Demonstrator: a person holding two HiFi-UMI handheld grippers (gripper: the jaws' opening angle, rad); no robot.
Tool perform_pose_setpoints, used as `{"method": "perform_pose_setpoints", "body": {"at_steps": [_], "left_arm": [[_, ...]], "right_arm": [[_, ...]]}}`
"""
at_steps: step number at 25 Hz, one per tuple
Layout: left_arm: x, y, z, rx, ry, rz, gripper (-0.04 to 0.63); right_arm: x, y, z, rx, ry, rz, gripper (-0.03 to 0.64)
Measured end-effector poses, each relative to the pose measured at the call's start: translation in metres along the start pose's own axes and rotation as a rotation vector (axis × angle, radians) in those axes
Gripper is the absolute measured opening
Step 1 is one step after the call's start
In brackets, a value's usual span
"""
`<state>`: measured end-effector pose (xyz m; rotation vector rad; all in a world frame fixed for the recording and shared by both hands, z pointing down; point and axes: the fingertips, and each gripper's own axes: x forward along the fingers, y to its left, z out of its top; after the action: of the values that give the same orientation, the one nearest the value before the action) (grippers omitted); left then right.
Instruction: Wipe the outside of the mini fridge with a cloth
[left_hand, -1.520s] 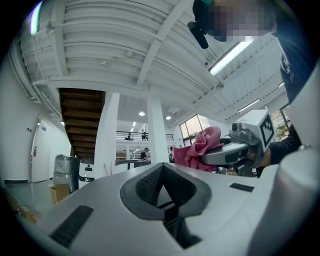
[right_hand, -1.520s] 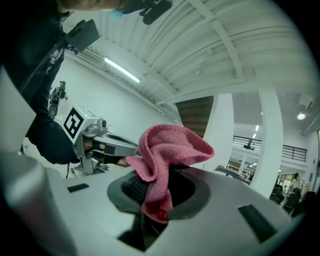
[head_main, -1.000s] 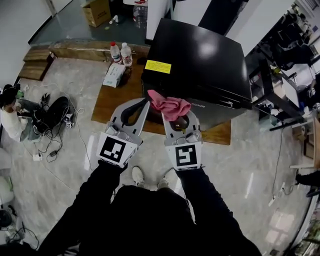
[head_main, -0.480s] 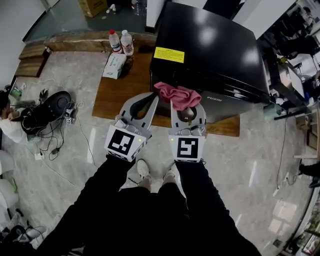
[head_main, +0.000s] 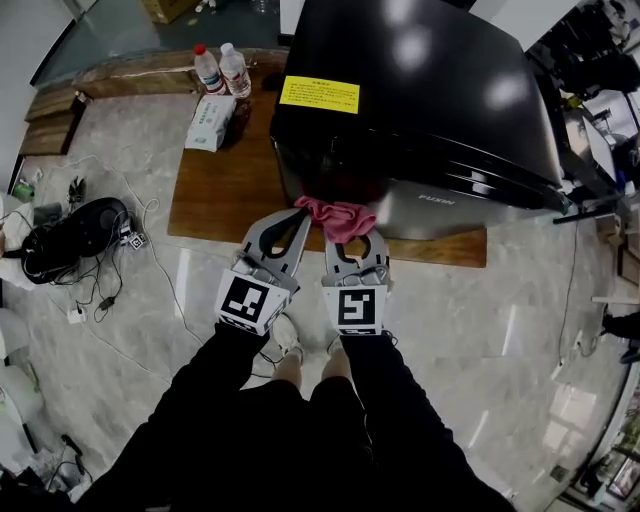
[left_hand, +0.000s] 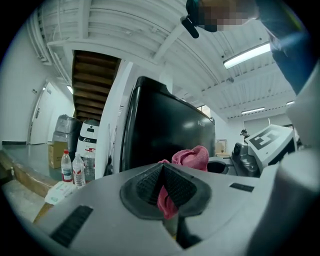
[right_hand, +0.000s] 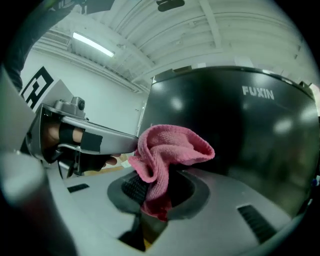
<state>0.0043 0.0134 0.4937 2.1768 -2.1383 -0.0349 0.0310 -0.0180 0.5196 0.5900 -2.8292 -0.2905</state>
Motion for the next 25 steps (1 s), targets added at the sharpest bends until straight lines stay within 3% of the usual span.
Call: {"method": "perform_pose_setpoints", "body": {"at_steps": [14,20,25], "left_arm": [[0.028,0.006,-0.15,-0.045,0.22,0.011,0.005],[0.026,0.006,-0.176,-0.075,0.272,0.032,0.005],[0.027,0.0,-0.165,-0.057,0.271,0.023,0.005]], "right_arm": [[0.028,0.025,-0.147,0.145,0.219,0.086,0.08],[0.036,0.036,-0.196,0.247,0.345,0.13,0.081],[0.035,0.037,-0.194,0.241,0.351,0.183,0.083]]}}
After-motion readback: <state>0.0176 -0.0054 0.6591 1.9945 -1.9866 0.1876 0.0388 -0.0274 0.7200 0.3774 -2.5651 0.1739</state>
